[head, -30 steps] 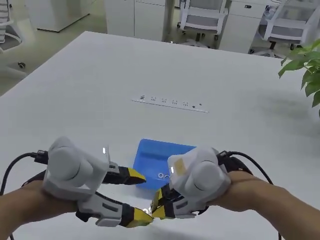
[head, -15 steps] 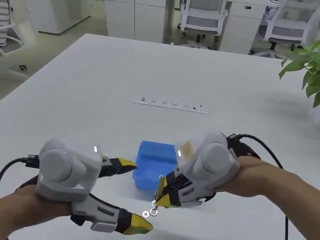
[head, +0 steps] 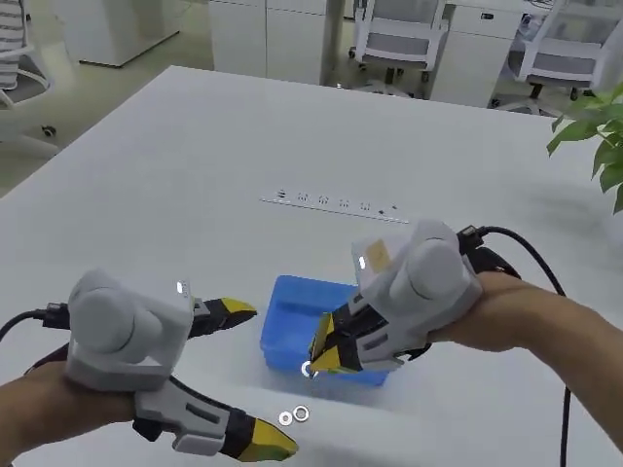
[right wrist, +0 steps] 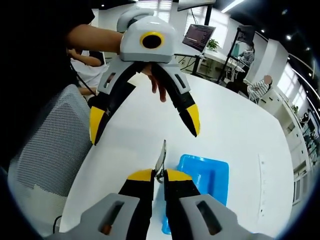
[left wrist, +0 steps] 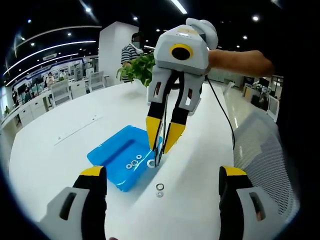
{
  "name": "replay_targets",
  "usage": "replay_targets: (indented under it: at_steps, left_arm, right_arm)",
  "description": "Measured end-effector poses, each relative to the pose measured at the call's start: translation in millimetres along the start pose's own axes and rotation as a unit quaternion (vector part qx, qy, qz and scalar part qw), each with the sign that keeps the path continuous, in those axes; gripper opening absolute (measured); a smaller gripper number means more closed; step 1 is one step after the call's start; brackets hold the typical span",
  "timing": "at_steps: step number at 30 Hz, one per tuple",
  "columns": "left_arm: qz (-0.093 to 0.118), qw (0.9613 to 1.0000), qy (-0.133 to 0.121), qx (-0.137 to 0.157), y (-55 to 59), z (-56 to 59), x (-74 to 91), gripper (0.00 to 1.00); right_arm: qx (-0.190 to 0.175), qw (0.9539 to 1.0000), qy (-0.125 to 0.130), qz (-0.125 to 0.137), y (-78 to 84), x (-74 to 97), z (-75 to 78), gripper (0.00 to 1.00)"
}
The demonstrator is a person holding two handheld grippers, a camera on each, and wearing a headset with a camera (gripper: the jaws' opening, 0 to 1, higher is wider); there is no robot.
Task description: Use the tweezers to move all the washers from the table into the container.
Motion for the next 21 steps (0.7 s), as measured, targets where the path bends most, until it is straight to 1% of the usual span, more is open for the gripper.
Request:
replay_targets:
  at_steps: [9,14,21]
  left_arm:
    - [-0.002,1.0000,-0.006,0.003,1.5,-2.5,2.6,0.99]
    - [0.000,1.0000,-0.007,0.003,1.4,-2.8,3.6,0.99]
    - [0.001,0.9999,-0.011,0.004,1.6,-6.2,6.7,0.99]
  right_arm:
    - [0.007,0.9999,0.009,-0.001,-0.9,-1.3,16.7,0.08]
    - [0.010,0.9999,0.010,-0.001,0.2,-4.6,26.5,0.08]
    - [0.017,0.9997,0.016,-0.003,1.2,-12.7,37.7,0.08]
Point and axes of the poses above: the centre of the closed fingertips' face, and the gripper's own axes: x roughly backward along the fingers, z roughly to its right, y roughly out of its underside, the point moved 9 cm from there along x, roughly backward along the fingers, and after that the axes turned 7 degrees about y, right-handed, at the moved point
